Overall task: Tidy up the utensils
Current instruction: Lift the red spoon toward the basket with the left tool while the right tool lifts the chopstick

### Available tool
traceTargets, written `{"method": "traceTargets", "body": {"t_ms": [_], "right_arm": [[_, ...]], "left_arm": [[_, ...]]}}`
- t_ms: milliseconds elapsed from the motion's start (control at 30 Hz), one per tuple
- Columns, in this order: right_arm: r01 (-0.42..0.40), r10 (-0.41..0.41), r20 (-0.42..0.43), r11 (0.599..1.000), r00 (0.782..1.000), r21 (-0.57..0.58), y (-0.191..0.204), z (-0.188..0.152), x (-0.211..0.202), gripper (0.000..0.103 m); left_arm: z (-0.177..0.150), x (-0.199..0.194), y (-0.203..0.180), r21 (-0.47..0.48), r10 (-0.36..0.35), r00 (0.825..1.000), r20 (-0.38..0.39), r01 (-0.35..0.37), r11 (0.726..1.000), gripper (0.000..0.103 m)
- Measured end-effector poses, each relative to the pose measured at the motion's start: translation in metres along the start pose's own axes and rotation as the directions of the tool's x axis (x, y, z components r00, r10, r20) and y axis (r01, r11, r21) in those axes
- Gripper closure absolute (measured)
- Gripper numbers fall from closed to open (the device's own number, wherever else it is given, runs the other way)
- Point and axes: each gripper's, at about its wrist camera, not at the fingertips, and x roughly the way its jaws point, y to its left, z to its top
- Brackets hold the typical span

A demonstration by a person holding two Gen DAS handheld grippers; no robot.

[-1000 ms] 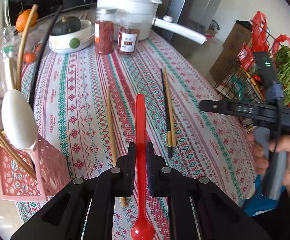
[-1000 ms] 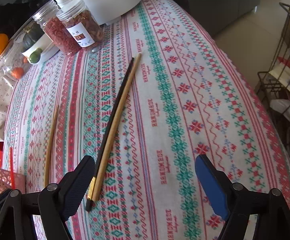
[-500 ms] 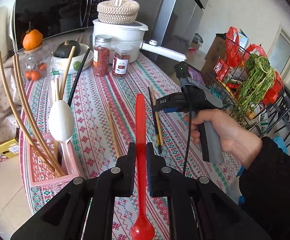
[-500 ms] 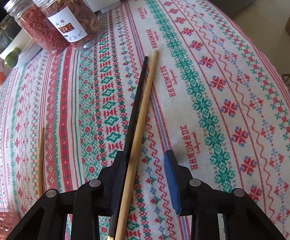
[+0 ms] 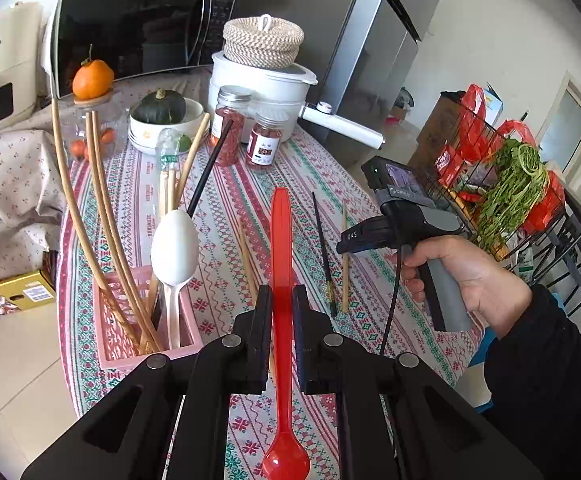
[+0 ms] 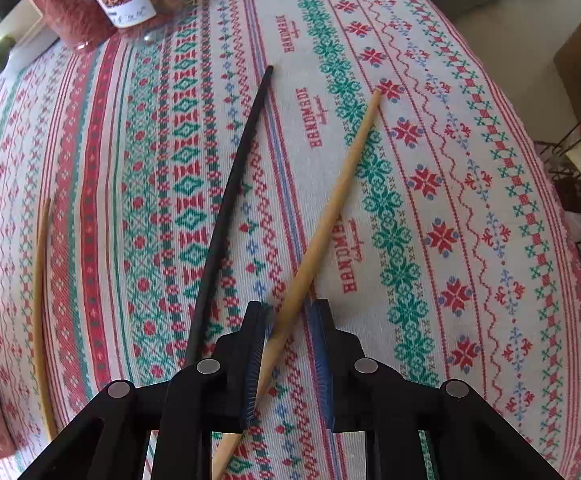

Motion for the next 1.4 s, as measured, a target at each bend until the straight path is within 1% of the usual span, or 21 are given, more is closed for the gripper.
{"method": "traceTargets", "body": {"t_ms": [67,167,233,333,400,500,567,633,667,767,867,967,1000,1067,1233,1267,1333,1400], "right_arm": [[-0.024,0.023,0.027,0.999,0.999,0.039,-0.006,0.007,0.001,0.082],[-0.03,0.026,0.077,0.998,0.997,0.061,-0.013,0.016,0.002,0.082],[-0.021,0.015,0.102,0.998,0.995,0.059,-0.016,0.02,0.002,0.089],[0.011,-0.014,0.11,0.999,0.994,0.032,-0.013,0.022,0.002,0.096],[0.015,-0.018,0.109,0.999,0.994,0.028,-0.009,0.018,0.0,0.097],[-0.063,0.057,0.127,0.997,0.99,0.044,-0.007,0.0,-0.015,0.097],[-0.101,0.092,0.175,0.994,0.98,0.044,-0.004,-0.008,-0.033,0.097],[-0.152,0.141,0.235,0.988,0.962,0.029,0.001,-0.015,-0.056,0.097],[-0.174,0.163,0.265,0.985,0.95,0.017,0.002,-0.018,-0.067,0.097],[-0.227,0.221,0.344,0.974,0.913,-0.021,0.009,-0.031,-0.099,0.097],[-0.273,0.269,0.402,0.961,0.875,-0.047,0.017,-0.043,-0.122,0.097],[-0.324,0.318,0.448,0.944,0.835,-0.065,0.022,-0.052,-0.141,0.097],[-0.334,0.329,0.463,0.94,0.823,-0.074,0.025,-0.056,-0.146,0.097],[-0.347,0.346,0.487,0.933,0.802,-0.091,0.027,-0.064,-0.156,0.097],[-0.388,0.391,0.522,0.914,0.758,-0.121,0.034,-0.077,-0.175,0.097],[-0.395,0.401,0.526,0.909,0.75,-0.13,0.036,-0.079,-0.178,0.097],[-0.404,0.421,0.532,0.902,0.735,-0.154,0.042,-0.082,-0.185,0.097],[-0.411,0.442,0.533,0.893,0.722,-0.185,0.05,-0.085,-0.19,0.097]], "left_arm": [[0.002,-0.003,0.002,-0.008,0.0,1.0,0.012,0.0,1.0,0.093],[0.003,-0.005,0.004,-0.013,0.005,1.0,0.028,-0.005,1.0,0.093],[0.004,-0.007,0.006,-0.017,0.006,0.999,0.039,-0.005,1.0,0.093],[0.005,-0.012,0.008,-0.026,0.006,0.998,0.061,-0.005,1.0,0.093],[0.008,-0.018,0.01,-0.037,0.005,0.997,0.083,-0.002,0.999,0.093],[0.013,-0.034,0.019,-0.071,0.013,0.99,0.142,-0.003,0.997,0.093],[0.016,-0.046,0.025,-0.086,0.037,0.979,0.2,-0.02,0.996,0.093],[0.018,-0.057,0.029,-0.09,0.086,0.96,0.265,-0.064,0.994,0.093],[0.019,-0.061,0.031,-0.092,0.118,0.947,0.298,-0.095,0.991,0.093],[0.02,-0.069,0.039,-0.105,0.192,0.898,0.395,-0.164,0.981,0.093],[0.02,-0.073,0.047,-0.124,0.241,0.84,0.486,-0.207,0.971,0.093],[0.018,-0.07,0.055,-0.154,0.286,0.793,0.538,-0.241,0.958,0.093],[0.017,-0.067,0.057,-0.161,0.298,0.783,0.546,-0.251,0.954,0.093],[0.017,-0.059,0.062,-0.175,0.316,0.778,0.544,-0.263,0.949,0.093],[0.011,-0.039,0.075,-0.213,0.312,0.799,0.514,-0.234,0.949,0.093],[0.01,-0.035,0.077,-0.218,0.317,0.801,0.507,-0.237,0.947,0.093],[0.006,-0.028,0.08,-0.222,0.336,0.798,0.5,-0.257,0.941,0.093],[0.003,-0.02,0.085,-0.226,0.34,0.81,0.478,-0.26,0.939,0.093]]}}
